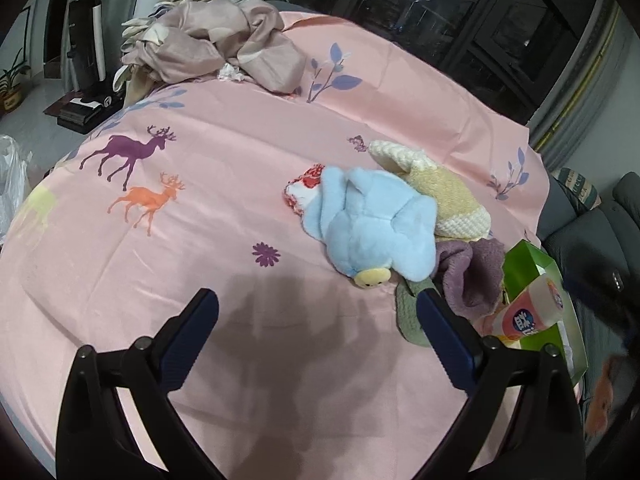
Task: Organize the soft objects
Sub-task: 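Move the right gripper back to the pile toward the light blue plush toy, then grasp the light blue plush toy with the right gripper and lift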
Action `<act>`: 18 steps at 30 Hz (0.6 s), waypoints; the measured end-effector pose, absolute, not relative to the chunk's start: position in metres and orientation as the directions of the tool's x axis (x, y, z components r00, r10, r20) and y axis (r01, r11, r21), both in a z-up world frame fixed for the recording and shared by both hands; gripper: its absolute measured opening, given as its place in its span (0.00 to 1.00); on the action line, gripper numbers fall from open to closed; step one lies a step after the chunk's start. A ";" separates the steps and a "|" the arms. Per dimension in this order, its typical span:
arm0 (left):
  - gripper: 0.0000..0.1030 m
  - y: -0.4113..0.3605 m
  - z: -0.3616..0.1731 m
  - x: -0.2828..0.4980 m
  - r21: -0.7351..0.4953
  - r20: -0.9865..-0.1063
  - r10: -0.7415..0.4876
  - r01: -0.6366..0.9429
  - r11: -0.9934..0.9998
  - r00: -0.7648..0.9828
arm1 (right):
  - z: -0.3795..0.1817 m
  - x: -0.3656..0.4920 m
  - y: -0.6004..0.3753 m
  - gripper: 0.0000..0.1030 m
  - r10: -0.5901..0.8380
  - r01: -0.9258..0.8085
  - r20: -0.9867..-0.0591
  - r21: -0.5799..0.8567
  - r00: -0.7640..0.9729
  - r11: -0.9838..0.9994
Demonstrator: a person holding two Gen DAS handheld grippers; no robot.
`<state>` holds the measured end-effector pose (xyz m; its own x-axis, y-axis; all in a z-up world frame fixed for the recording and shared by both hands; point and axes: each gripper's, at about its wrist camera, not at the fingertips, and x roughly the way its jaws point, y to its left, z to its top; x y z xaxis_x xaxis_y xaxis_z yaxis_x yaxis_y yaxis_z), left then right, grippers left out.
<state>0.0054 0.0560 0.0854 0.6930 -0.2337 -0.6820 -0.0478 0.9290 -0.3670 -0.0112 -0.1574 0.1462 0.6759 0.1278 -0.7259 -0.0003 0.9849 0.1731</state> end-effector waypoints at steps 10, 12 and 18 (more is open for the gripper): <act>0.86 0.058 0.077 0.009 -0.330 -0.717 -0.193 -0.082 0.940 0.669 | 0.092 0.083 -0.117 0.98 0.180 0.001 -0.830 0.213 0.528 0.977; 0.82 0.059 0.076 0.010 -0.321 -0.720 -0.182 -0.089 0.943 0.669 | 0.080 0.091 -0.112 0.97 0.188 0.007 -0.844 0.221 0.502 0.975; 0.75 0.059 0.077 0.009 -0.291 -0.718 -0.156 -0.088 0.953 0.679 | 0.050 0.107 -0.103 0.78 0.150 0.013 -0.872 0.177 0.466 0.984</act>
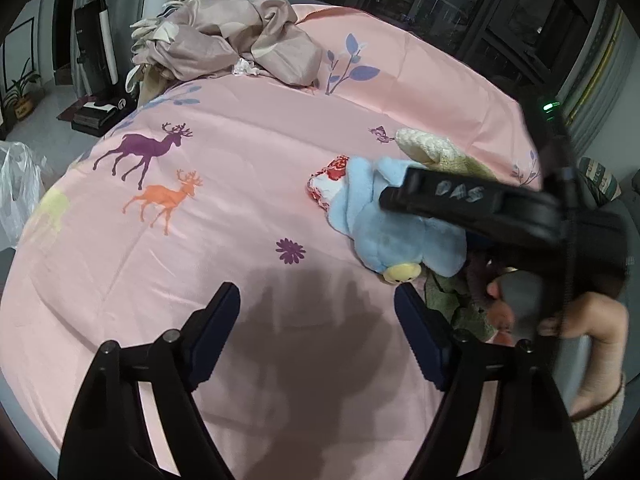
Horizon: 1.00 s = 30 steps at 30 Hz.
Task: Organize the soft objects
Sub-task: 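Grasp the light blue plush toy with the right gripper and lift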
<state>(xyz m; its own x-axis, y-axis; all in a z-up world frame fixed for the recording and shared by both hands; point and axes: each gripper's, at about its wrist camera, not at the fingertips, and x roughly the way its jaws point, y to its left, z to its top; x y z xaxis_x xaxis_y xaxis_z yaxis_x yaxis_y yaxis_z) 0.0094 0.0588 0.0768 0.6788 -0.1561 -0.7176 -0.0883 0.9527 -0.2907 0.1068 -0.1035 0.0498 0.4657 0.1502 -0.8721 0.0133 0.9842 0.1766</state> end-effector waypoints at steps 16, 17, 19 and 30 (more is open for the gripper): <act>0.76 0.065 0.077 0.008 -0.307 -0.728 -0.154 -0.117 0.944 0.668 | 0.084 0.041 -0.126 0.48 0.383 -0.099 -0.789 0.385 0.481 0.918; 0.76 0.063 0.078 0.008 -0.303 -0.727 -0.155 -0.110 0.946 0.668 | 0.086 0.035 -0.129 0.48 0.390 -0.099 -0.785 0.393 0.481 0.914; 0.76 0.058 0.079 0.007 -0.295 -0.728 -0.160 -0.094 0.951 0.667 | 0.090 0.019 -0.138 0.48 0.406 -0.102 -0.776 0.411 0.483 0.906; 0.76 0.021 0.076 0.001 -0.248 -0.729 -0.223 0.053 0.967 0.647 | 0.058 -0.015 -0.176 0.48 0.364 0.004 -0.831 0.403 0.420 0.915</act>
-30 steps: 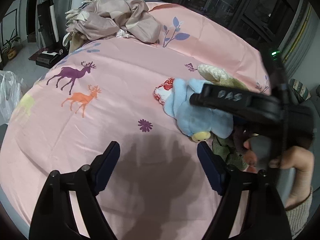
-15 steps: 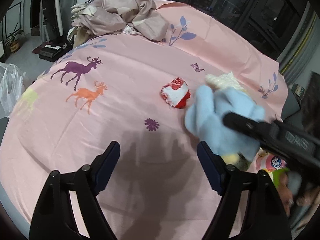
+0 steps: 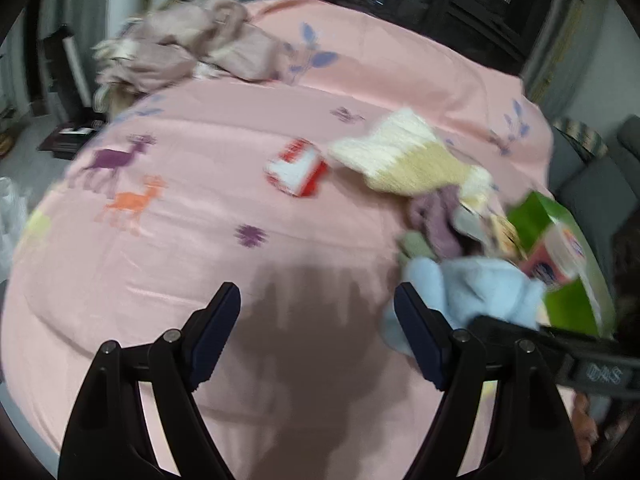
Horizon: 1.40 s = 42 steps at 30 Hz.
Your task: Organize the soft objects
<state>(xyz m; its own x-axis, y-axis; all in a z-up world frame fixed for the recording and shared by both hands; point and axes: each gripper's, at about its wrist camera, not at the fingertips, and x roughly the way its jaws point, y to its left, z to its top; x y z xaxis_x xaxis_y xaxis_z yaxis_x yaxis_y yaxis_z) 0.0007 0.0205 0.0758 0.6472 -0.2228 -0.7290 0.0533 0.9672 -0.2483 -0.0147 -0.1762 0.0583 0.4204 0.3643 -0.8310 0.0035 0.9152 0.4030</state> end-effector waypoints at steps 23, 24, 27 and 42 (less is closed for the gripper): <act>0.56 -0.061 0.044 -0.008 -0.431 -0.748 -0.543 0.343 0.835 0.382 | 0.052 -0.018 -0.197 0.49 0.439 0.044 -0.781 0.508 0.444 0.860; 0.56 -0.061 0.046 -0.009 -0.429 -0.745 -0.542 0.343 0.835 0.388 | 0.053 -0.019 -0.199 0.49 0.443 0.043 -0.778 0.513 0.446 0.857; 0.55 -0.062 0.058 -0.015 -0.414 -0.735 -0.536 0.351 0.840 0.416 | 0.062 -0.023 -0.200 0.49 0.457 0.034 -0.760 0.531 0.462 0.847; 0.55 -0.105 0.139 -0.039 -0.291 -0.625 -0.550 0.487 0.823 0.555 | 0.151 -0.067 -0.233 0.49 0.425 -0.084 -0.603 0.510 0.675 0.856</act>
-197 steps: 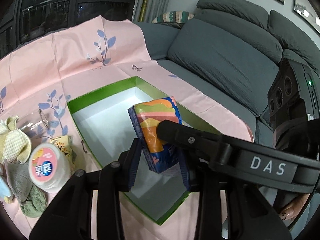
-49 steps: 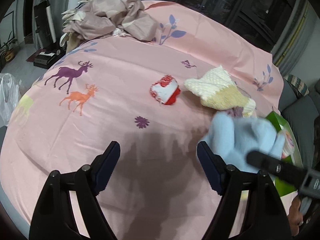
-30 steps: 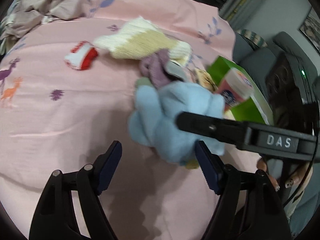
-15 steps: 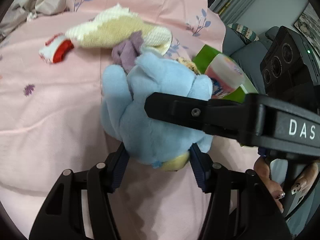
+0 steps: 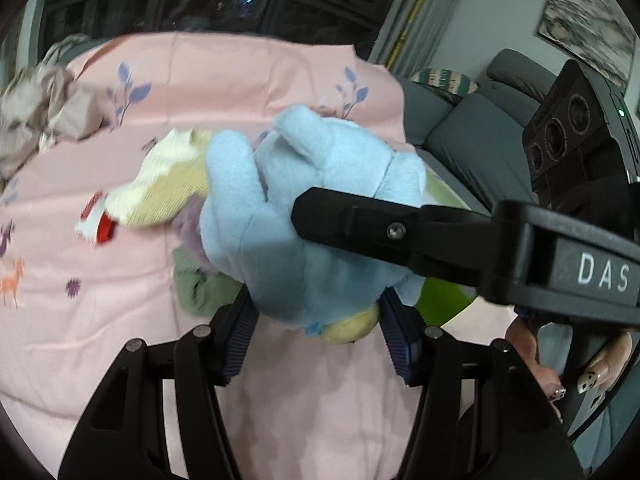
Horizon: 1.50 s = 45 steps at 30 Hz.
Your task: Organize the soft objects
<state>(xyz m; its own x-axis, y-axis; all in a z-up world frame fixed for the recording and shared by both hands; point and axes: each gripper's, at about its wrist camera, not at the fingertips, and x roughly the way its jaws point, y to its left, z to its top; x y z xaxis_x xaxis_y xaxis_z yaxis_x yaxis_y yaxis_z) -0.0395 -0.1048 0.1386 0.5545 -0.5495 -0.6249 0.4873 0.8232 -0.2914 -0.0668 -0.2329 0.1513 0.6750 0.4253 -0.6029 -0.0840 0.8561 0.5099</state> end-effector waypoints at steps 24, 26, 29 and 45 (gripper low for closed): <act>0.56 -0.216 0.178 -0.041 -0.161 -0.589 -0.615 0.670 0.725 0.524 | 0.189 -0.120 -0.339 0.49 0.305 -0.003 -0.432 0.572 0.849 0.820; 0.56 -0.229 0.177 -0.040 -0.159 -0.592 -0.622 0.682 0.714 0.513 | 0.188 -0.125 -0.350 0.49 0.284 0.021 -0.425 0.584 0.860 0.811; 0.56 -0.245 0.175 -0.039 -0.162 -0.604 -0.629 0.698 0.698 0.489 | 0.186 -0.131 -0.366 0.49 0.251 0.052 -0.416 0.593 0.874 0.804; 0.56 -0.321 0.138 -0.020 -0.184 -0.693 -0.619 0.739 0.649 0.371 | 0.150 -0.139 -0.439 0.49 0.142 0.247 -0.470 0.669 0.871 0.701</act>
<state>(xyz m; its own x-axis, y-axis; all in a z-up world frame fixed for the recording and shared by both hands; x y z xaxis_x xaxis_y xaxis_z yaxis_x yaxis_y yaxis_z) -0.0198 -0.3207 0.1378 0.3709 -0.6185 -0.6927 0.7387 0.6485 -0.1835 -0.1394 -0.4391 0.1498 0.8710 0.1419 -0.4704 0.2471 0.7010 0.6690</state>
